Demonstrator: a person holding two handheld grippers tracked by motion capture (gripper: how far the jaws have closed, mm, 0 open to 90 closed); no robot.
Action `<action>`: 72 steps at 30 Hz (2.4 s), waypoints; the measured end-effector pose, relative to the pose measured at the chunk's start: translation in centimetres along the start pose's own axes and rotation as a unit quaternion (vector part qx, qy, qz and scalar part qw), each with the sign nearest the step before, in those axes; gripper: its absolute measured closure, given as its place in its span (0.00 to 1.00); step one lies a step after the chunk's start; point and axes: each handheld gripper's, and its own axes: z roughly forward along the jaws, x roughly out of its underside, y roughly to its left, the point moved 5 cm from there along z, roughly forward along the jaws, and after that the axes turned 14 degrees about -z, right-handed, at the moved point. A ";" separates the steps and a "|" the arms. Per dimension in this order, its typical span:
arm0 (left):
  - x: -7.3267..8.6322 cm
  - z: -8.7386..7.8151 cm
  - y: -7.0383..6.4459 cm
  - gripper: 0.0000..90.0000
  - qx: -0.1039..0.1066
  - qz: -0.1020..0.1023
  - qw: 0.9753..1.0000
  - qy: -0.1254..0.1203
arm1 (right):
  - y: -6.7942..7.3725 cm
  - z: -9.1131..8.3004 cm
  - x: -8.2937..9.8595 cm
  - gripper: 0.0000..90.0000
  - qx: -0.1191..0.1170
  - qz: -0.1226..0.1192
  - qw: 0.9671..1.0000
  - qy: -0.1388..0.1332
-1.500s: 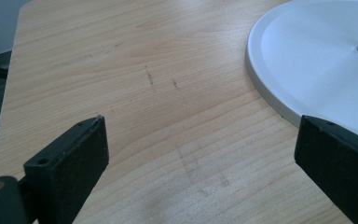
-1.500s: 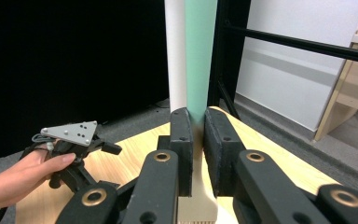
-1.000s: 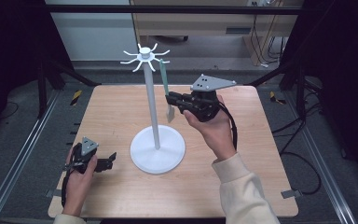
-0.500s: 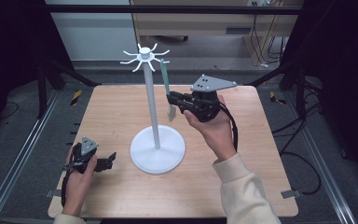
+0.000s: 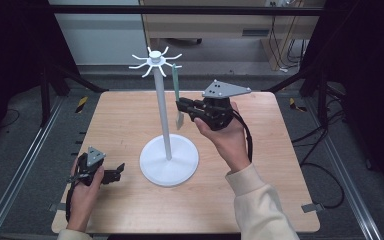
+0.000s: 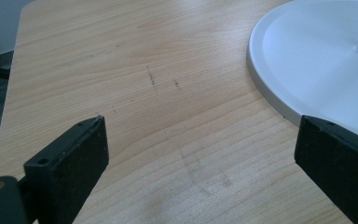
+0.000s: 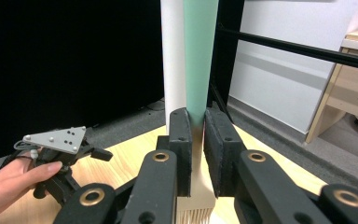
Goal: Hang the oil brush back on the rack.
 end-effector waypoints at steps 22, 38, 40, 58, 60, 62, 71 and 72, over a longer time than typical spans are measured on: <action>0.0 0.0 0.0 0.03 0.000 0.001 1.000 0.001 | -0.8 -2.7 1.2 0.51 0.092 -0.028 0.994 0.051; 0.1 0.1 -0.1 0.03 0.000 0.001 1.000 0.002 | -2.2 -4.9 4.5 0.24 0.140 -0.002 0.988 0.067; 0.1 0.1 -0.1 0.03 0.000 0.001 1.000 0.002 | -2.4 -5.2 5.1 0.20 0.145 -0.003 0.987 0.069; 0.1 0.1 -0.1 0.03 -0.002 0.001 1.000 0.003 | -3.3 -8.4 13.7 0.12 0.175 0.027 0.977 0.116; 0.1 0.1 -0.1 0.03 -0.002 0.002 1.000 0.004 | -3.5 -8.9 15.4 0.12 0.181 0.037 0.975 0.125; 0.1 0.1 -0.1 0.03 -0.002 0.002 1.000 0.002 | -3.6 -9.2 16.3 0.12 0.185 0.039 0.973 0.132; 0.0 0.1 -0.2 0.03 0.000 0.002 1.000 0.001 | -3.7 -9.4 19.2 0.12 0.196 0.046 0.968 0.151; 0.0 0.1 -0.1 0.03 0.000 0.003 1.000 0.002 | -3.6 -9.2 19.9 0.12 0.197 0.046 0.966 0.159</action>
